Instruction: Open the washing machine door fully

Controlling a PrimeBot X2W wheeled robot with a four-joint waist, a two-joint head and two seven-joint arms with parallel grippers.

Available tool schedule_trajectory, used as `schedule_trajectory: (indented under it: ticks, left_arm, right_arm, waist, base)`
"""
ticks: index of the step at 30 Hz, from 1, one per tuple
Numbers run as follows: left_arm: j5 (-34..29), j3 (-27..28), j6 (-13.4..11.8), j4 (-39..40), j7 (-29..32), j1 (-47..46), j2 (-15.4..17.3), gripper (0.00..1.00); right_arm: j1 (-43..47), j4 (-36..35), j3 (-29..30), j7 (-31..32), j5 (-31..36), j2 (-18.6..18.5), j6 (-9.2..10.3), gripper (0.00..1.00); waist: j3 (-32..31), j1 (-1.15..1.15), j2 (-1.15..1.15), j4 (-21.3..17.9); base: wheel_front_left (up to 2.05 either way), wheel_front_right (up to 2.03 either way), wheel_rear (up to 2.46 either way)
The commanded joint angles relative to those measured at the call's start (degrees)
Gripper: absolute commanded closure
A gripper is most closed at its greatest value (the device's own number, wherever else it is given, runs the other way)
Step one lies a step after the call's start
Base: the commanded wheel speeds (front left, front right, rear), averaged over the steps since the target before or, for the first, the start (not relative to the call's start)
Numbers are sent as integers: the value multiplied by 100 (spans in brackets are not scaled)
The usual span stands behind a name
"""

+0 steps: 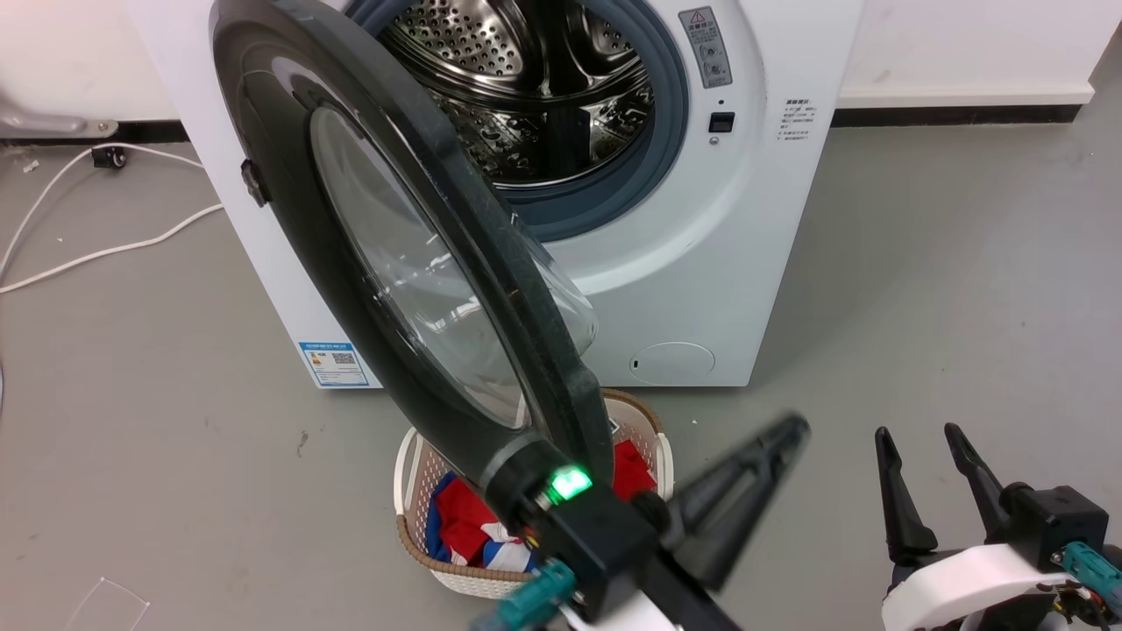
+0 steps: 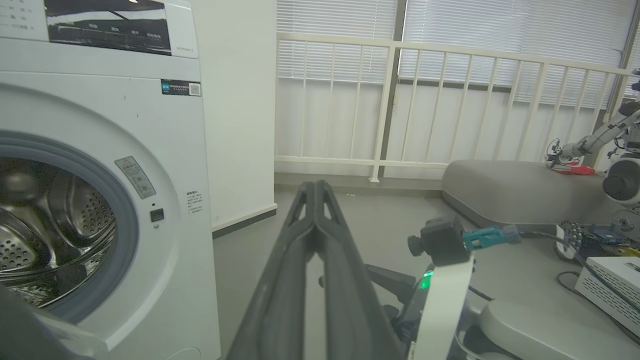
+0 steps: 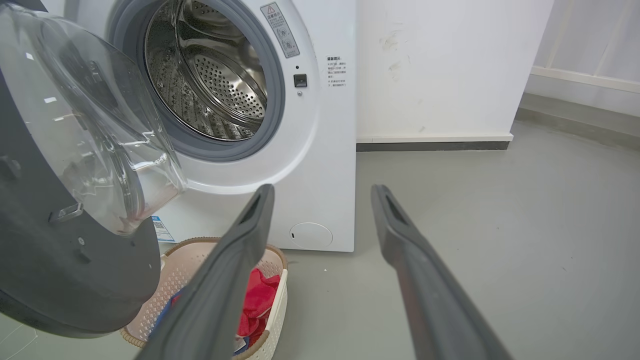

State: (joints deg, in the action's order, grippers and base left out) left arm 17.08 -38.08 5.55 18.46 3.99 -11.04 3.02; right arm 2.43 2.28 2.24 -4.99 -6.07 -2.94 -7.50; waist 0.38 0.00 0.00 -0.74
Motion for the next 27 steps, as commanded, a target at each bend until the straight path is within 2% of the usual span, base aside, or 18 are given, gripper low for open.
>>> schedule_trajectory:
  ticks: [1,6,16,27]
  left_arm:
    - [26,-65,18,-56,73,91,-4,100]
    - [128,-377,0,-490,168,447,42,100]
    - [-21,192,-561,-1817,-324,86,54,100]
    - [231,422,-976,-2600,-631,-244,4,100]
  right_arm:
    - [60,-24,12,5,-31,12,1,0]
    - [21,-59,12,33,-40,12,1,0]
    - [-113,13,-44,44,4,11,1,0]
    - [-146,92,-97,62,-46,12,1,0]
  waist:
    - [15,0,0,2]
    - [106,0,0,-13]
    - [217,0,0,-99]
    - [240,0,0,-187]
  base:
    - [0,0,0]
    - [0,0,0]
    - [0,0,0]
    - [0,0,0]
